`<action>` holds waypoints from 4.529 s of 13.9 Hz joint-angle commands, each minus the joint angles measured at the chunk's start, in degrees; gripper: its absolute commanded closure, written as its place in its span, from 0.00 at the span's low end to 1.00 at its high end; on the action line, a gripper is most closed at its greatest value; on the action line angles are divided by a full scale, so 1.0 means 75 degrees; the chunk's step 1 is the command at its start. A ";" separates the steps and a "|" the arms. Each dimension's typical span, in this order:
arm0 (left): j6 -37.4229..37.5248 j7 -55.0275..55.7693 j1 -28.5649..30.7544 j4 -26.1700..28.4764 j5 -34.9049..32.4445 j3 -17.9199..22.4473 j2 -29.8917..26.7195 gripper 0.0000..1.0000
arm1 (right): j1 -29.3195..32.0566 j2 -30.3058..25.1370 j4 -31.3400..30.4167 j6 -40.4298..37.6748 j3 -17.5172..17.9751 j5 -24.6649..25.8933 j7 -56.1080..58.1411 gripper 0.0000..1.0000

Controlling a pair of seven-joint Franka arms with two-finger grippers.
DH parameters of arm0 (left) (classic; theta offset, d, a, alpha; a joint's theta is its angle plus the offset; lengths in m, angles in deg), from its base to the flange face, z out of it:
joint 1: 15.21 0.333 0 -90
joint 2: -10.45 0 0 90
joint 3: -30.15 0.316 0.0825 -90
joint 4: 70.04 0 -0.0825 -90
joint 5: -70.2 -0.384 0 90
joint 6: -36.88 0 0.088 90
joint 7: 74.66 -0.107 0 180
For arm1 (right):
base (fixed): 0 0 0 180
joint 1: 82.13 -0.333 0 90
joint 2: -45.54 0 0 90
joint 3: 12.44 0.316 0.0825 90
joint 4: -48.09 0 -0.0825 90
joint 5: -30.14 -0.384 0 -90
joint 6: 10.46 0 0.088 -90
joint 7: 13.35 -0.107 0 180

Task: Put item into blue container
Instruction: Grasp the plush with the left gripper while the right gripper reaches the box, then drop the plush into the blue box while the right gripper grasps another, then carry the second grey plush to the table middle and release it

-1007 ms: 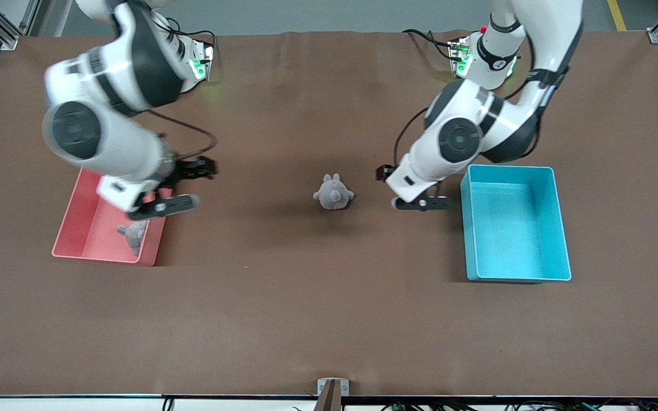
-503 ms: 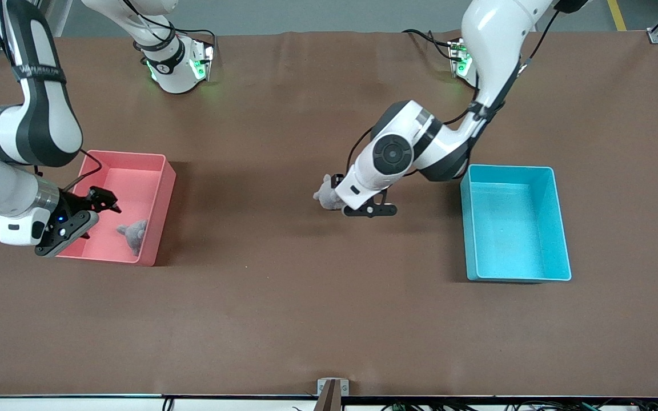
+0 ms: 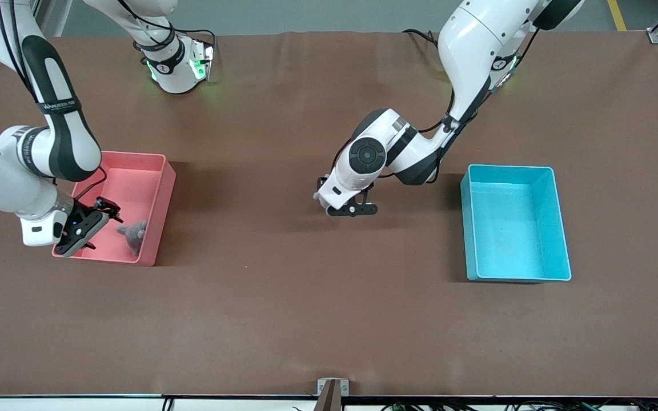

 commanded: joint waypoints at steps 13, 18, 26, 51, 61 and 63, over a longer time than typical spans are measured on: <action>-0.0756 0.0770 -0.0356 -0.0078 -0.1031 0.0119 0.0527 0.73 | 0.0135 0.0704 -0.0239 0.0421 0.0310 -0.1739 0.0439 0.00; -0.0593 0.0770 -0.0333 0.0004 -0.1313 0.0131 0.0422 0.99 | 0.0124 0.0810 -0.0192 0.0515 0.0346 -0.1893 0.0451 0.01; 0.1901 -0.1381 0.1247 0.0004 -0.1336 0.0096 -0.1779 1.00 | 0.0100 0.0939 -0.0122 0.0491 0.0334 -0.1905 0.0451 0.80; 0.3810 -0.4754 0.5339 -0.0298 -0.1630 -0.0722 -0.2332 0.00 | -0.1091 -0.0854 0.2911 -0.5855 0.0275 0.0239 -0.3655 0.99; 0.4002 -0.3074 0.5316 -0.0571 -0.0762 -0.2142 -0.2274 0.00 | -0.6424 0.0103 0.3090 -0.4049 0.0275 0.0099 -1.2891 0.99; 0.4002 -0.3050 0.5316 -0.0524 -0.0762 -0.2142 -0.2262 0.00 | -0.6999 0.0783 0.3101 -0.2925 0.0275 0.0099 -1.3702 0.99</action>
